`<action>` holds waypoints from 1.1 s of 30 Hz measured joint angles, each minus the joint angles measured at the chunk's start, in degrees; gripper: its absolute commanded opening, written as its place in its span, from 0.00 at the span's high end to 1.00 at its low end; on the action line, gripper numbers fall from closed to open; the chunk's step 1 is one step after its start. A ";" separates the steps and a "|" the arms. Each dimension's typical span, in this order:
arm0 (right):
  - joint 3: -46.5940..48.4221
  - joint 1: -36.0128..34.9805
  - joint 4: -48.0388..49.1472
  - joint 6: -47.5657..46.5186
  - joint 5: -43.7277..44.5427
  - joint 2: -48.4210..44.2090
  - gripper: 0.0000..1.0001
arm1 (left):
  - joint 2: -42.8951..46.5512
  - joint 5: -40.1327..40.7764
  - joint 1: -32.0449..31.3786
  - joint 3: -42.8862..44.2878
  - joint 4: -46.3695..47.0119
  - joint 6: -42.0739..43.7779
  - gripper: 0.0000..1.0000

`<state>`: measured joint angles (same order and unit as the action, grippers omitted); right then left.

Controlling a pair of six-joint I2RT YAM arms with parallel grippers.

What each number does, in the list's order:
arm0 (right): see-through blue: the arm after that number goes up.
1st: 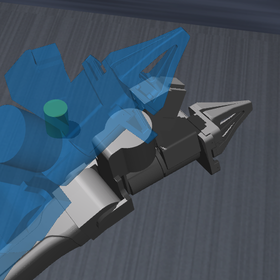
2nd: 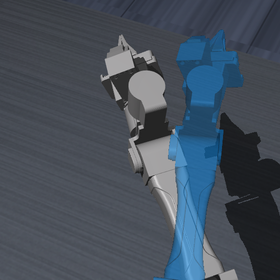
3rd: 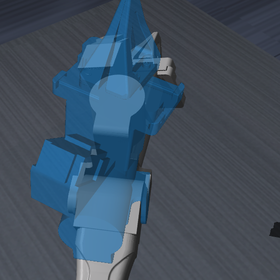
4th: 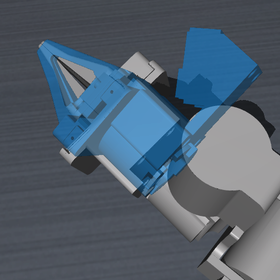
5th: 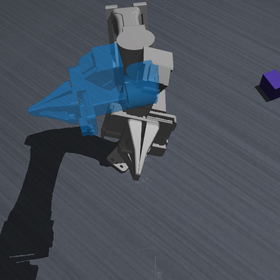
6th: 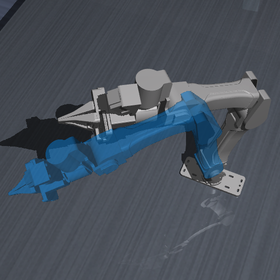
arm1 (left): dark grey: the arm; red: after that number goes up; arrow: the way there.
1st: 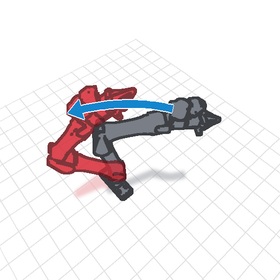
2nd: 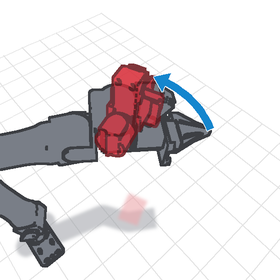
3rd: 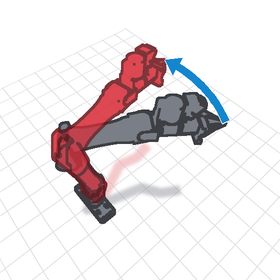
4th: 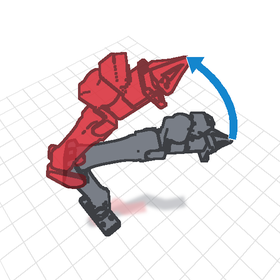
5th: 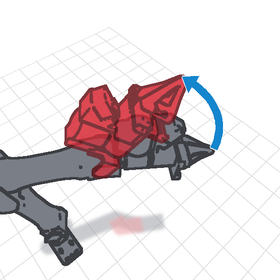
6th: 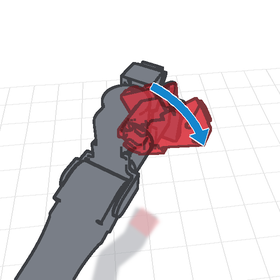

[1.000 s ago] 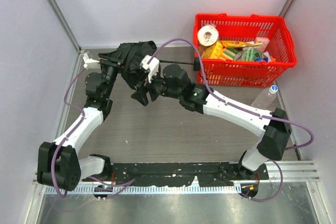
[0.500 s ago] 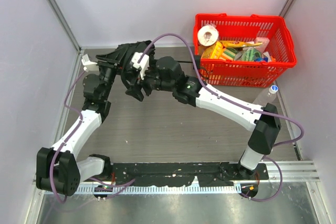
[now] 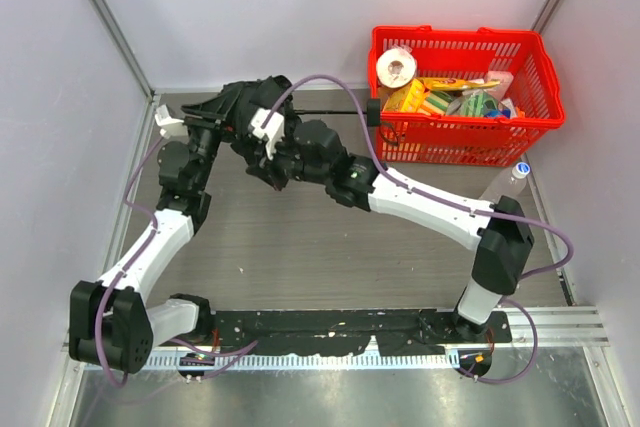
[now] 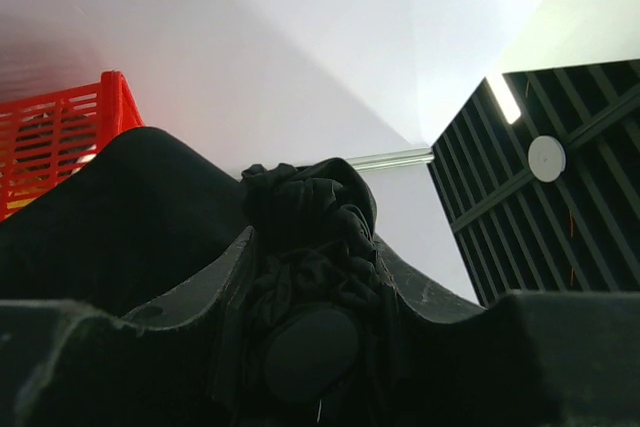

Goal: Put away the umbrella

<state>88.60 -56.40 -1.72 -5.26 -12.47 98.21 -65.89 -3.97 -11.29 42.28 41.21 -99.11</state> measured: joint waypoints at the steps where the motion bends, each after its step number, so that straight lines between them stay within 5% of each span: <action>1: -1.66 -0.22 0.24 1.05 0.42 -0.57 0.99 | -0.13 0.17 0.07 0.00 0.46 0.00 1.00; 10: -25.86 -2.45 13.99 20.37 6.62 -14.03 0.99 | -6.40 0.85 0.26 0.96 4.46 -1.55 1.00; 17: -37.00 -1.25 33.62 30.01 9.92 -14.69 0.99 | -5.68 0.39 0.22 1.01 4.92 -7.04 1.00; 27: -39.74 2.23 47.50 39.76 8.09 -9.22 0.99 | -5.46 -0.98 -0.66 0.87 7.52 -11.91 1.00; 33: -39.87 6.40 47.47 38.88 -2.34 -8.50 0.99 | -5.51 -4.70 -2.21 0.87 9.94 -12.09 1.00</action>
<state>48.73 -50.00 45.76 33.63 -14.81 89.71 -71.40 -8.67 -13.50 43.16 51.16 -111.20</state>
